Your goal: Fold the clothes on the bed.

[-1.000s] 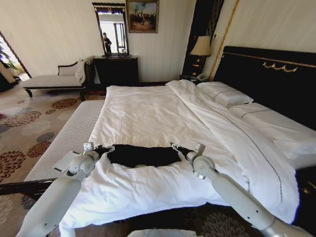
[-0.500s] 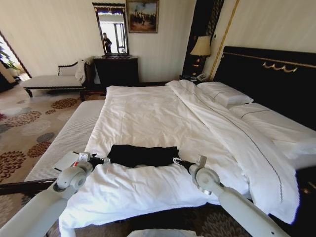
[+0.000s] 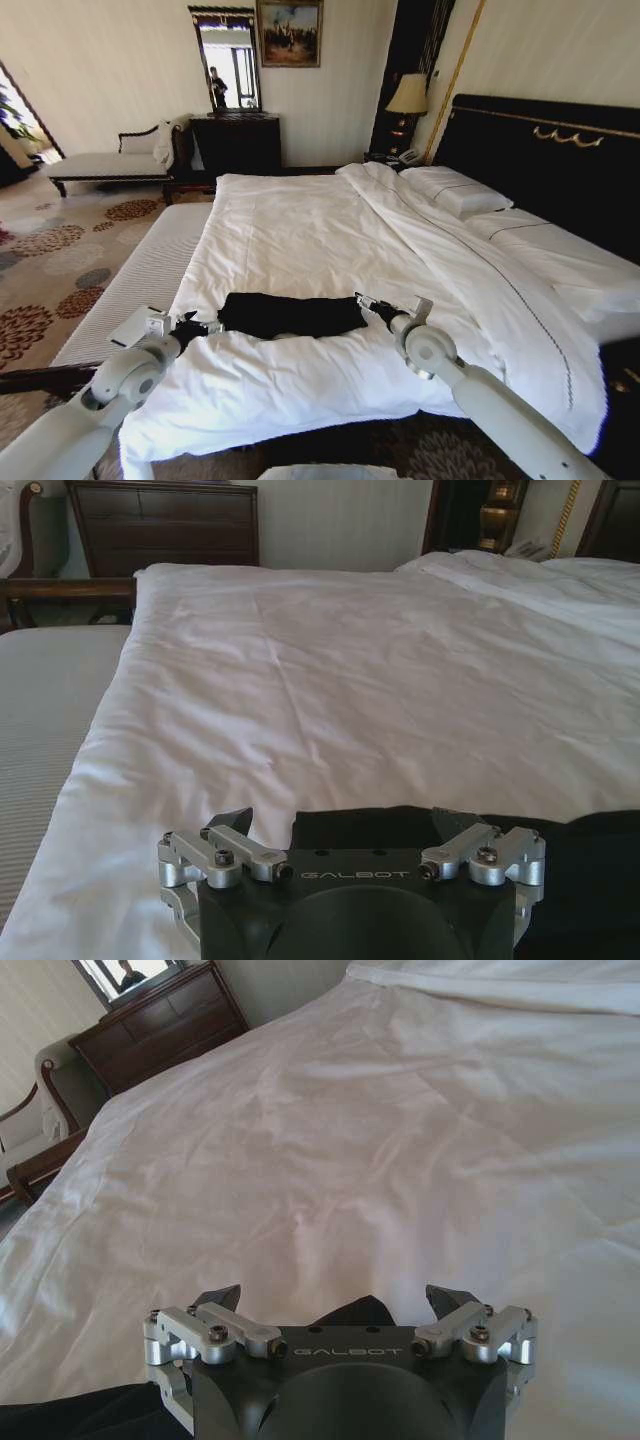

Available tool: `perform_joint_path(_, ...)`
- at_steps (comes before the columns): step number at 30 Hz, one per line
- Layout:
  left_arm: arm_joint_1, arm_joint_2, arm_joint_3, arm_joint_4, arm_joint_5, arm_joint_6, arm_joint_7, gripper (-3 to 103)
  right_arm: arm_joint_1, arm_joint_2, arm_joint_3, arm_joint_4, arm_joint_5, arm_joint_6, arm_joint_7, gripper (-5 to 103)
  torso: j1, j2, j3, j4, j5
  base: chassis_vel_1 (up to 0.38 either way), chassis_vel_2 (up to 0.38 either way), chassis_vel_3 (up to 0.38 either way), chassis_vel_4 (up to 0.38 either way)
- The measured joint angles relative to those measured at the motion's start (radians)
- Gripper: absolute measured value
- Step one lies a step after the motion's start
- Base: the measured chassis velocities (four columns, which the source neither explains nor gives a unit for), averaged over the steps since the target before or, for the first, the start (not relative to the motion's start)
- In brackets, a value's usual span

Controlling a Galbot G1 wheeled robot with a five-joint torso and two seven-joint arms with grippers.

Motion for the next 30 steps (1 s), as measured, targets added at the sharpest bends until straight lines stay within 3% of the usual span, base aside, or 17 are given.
perform_joint_path(2,-0.017,-0.006,0.01,0.009,0.0,0.003,-0.006,100,0.011,0.006,-0.006,-0.011,0.005,-0.004,0.001,100,0.0,0.0,0.0,-0.0001,0.0003,0.0,0.0,0.0,0.0)
perform_joint_path(5,-0.187,-0.083,0.134,0.138,0.023,0.031,-0.047,100,0.112,0.048,-0.069,-0.098,0.03,-0.037,0.029,100,0.0,0.0,0.0,-0.0001,-0.0001,0.0,0.0,0.0,0.0)
perform_joint_path(9,-0.262,-0.15,0.203,0.232,0.048,0.044,-0.063,100,0.176,0.068,-0.116,-0.145,0.031,-0.078,0.062,100,0.001,0.0,0.0,0.0,-0.0002,0.0,0.0,0.0,0.0)
perform_joint_path(13,-0.271,-0.167,0.223,0.255,0.055,0.064,-0.075,100,0.188,0.067,-0.143,-0.147,0.03,-0.125,0.112,100,0.001,0.0,0.0,0.0,-0.0002,0.0,0.0,0.0,0.0)
perform_joint_path(23,-0.181,-0.074,0.2,0.185,0.064,0.083,-0.082,100,0.062,-0.003,-0.133,-0.045,0.014,-0.173,0.182,100,0.0,0.0,0.0,0.0001,0.0001,0.0,0.0,0.0,0.0)
perform_joint_path(30,0.005,0.017,0.151,0.062,0.077,0.09,-0.096,100,-0.09,-0.085,-0.08,0.101,-0.013,-0.173,0.207,100,0.0,0.0,0.0,0.0,-0.0002,0.0,0.0,0.0,0.0)
